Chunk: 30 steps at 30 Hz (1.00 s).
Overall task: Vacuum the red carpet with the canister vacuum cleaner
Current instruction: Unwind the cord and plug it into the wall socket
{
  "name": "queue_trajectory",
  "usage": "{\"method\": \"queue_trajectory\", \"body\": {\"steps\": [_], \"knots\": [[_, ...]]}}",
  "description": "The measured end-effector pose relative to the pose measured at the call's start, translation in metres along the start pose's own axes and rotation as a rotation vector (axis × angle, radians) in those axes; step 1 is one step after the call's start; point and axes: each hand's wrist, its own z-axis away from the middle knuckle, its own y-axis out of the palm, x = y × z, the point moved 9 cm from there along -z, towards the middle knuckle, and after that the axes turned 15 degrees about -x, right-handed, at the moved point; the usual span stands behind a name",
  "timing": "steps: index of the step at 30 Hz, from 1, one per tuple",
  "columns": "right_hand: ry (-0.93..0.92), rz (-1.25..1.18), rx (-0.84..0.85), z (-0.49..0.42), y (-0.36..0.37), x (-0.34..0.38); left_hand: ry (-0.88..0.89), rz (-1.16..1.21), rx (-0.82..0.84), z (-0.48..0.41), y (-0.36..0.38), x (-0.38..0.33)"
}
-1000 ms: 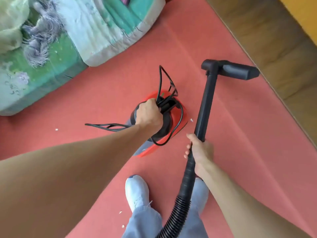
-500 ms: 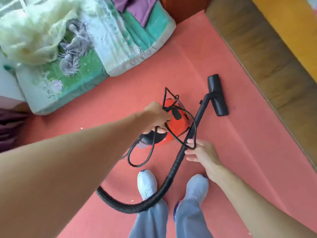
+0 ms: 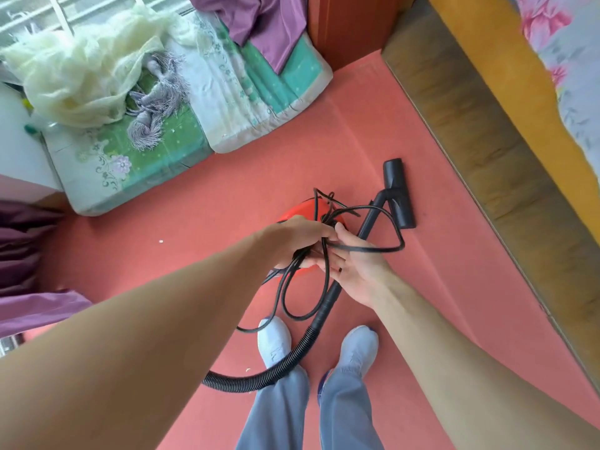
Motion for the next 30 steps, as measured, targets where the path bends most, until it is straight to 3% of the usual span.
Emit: {"method": "queue_trajectory", "body": {"steps": [3, 6, 12, 16, 19, 22, 24, 27, 30], "knots": [[0.039, -0.088, -0.02, -0.004, -0.002, -0.004, 0.047, -0.103, 0.038, -0.002, -0.004, 0.006], [0.051, -0.153, -0.076, 0.003, -0.005, -0.001, 0.062, -0.042, 0.033, -0.001, -0.011, 0.01], [0.057, -0.393, -0.377, 0.024, -0.057, 0.006, 0.159, 0.068, -0.251, -0.004, -0.06, 0.009], [0.133, -0.628, -0.413, 0.054, -0.108, 0.002, 0.246, -0.118, -0.447, 0.001, -0.096, 0.007], [0.114, -0.834, -0.37, 0.089, -0.143, 0.021, 0.393, -0.393, -0.506, 0.026, -0.109, -0.001], [0.019, -0.903, -0.274, 0.136, -0.172, 0.057, 0.52, -0.629, -0.404, 0.061, -0.102, 0.0], [-0.014, -0.988, -0.111, 0.164, -0.187, 0.083, 0.616, -0.774, -0.298, 0.083, -0.095, 0.009], [0.064, -1.014, 0.021, 0.194, -0.208, 0.102, 0.666, -0.917, -0.096, 0.12, -0.084, 0.035], [0.205, -0.969, 0.156, 0.221, -0.208, 0.099, 0.71, -1.008, -0.109, 0.15, -0.082, 0.05]]}}
